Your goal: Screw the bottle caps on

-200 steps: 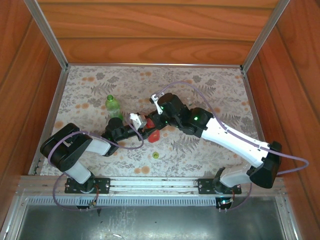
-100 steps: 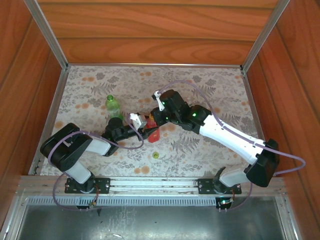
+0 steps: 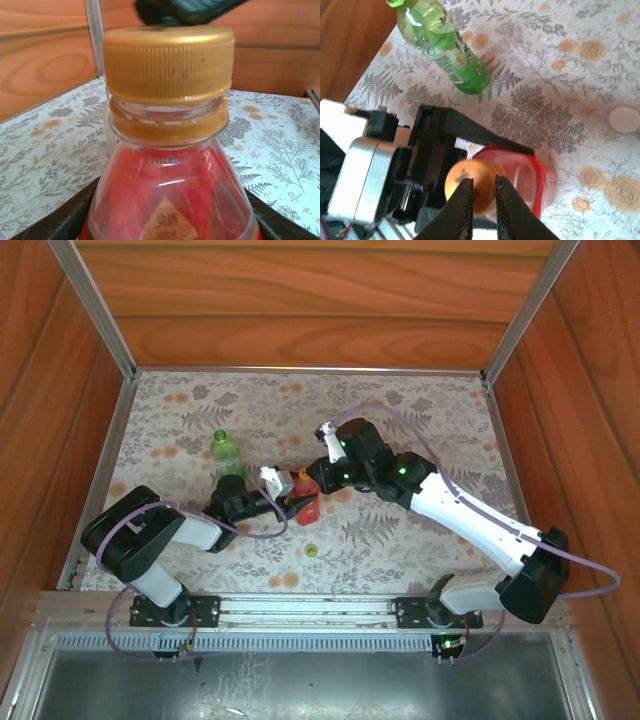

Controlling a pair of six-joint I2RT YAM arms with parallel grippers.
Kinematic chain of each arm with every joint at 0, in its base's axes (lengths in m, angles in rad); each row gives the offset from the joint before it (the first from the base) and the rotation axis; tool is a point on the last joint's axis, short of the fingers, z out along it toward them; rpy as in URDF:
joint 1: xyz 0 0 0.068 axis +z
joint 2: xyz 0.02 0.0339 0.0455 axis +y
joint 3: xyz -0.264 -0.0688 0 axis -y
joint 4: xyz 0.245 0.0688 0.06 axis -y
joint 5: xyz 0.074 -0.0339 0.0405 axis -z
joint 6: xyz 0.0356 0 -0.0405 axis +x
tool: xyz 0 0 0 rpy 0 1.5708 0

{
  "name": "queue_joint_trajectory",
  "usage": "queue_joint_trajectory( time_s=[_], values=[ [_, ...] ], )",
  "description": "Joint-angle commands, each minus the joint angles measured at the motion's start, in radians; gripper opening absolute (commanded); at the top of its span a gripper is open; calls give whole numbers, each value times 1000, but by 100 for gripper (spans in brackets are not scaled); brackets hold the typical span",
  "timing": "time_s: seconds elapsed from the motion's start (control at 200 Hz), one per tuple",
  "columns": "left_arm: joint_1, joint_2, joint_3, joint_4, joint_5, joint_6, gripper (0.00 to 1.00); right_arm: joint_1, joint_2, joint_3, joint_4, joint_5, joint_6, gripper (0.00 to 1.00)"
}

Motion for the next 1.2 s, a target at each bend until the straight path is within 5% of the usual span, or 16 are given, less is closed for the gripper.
queue_joint_trajectory(
  time_s=[0.0, 0.335, 0.71, 1.194],
  values=[
    [8, 13, 13, -39, 1, -42, 59, 20, -25, -34, -107, -143, -11, 17],
    [10, 17, 10, -39, 11, -13, 59, -5, -77, -28, -11, 14, -45, 27],
    [9, 20, 10, -39, 26, 1, 59, -79, 60, 38, 30, -120, -43, 23],
    [8, 31, 13, -40, 23, 1, 59, -79, -48, -99, 15, -332, -14, 16]
  ],
)
